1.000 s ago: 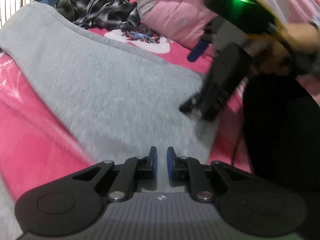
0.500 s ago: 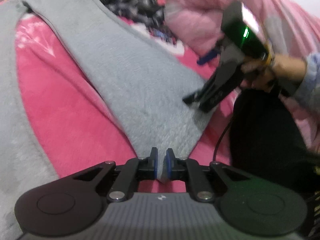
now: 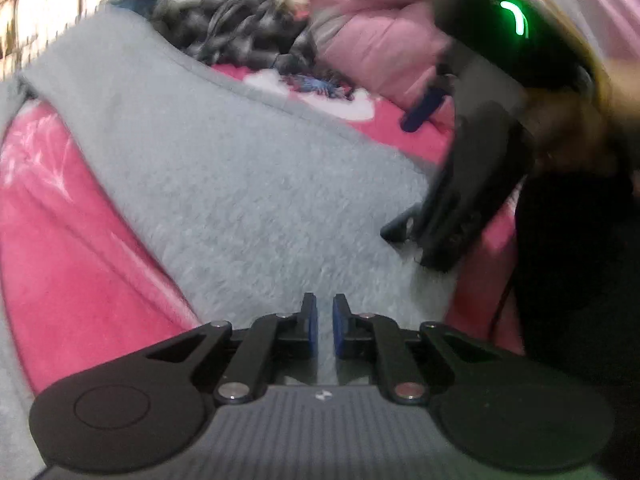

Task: Fold clothes
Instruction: 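Pinch the fold edge with the left gripper and release it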

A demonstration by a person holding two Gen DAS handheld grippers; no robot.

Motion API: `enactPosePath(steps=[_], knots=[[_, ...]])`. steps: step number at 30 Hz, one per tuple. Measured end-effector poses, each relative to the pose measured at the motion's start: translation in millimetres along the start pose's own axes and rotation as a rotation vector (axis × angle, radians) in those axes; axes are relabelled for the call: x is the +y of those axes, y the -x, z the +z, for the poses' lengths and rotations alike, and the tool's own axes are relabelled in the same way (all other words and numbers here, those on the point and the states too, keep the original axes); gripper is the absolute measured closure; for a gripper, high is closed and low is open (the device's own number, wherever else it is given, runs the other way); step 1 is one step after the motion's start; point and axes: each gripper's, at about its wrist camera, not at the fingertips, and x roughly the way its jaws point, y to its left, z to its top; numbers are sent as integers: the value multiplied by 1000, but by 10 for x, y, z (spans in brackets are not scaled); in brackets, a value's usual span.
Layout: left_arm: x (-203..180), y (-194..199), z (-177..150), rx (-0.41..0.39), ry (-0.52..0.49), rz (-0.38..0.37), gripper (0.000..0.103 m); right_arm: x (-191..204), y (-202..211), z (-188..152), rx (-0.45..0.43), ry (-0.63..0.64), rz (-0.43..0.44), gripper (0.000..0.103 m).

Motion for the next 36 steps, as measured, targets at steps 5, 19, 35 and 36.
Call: enactPosePath(steps=[5, 19, 35, 36], knots=[[-114, 56, -21, -11, -82, 34, 94, -35, 36, 10, 8, -7, 11, 1], [83, 51, 23, -8, 34, -32, 94, -384, -19, 152, -105, -110, -146, 1], [498, -66, 34, 29, 321, -194, 94, -789, -153, -552, 39, -295, 20, 1], [525, -69, 25, 31, 343, -206, 94, -766, -120, -612, 46, -298, 18, 1]])
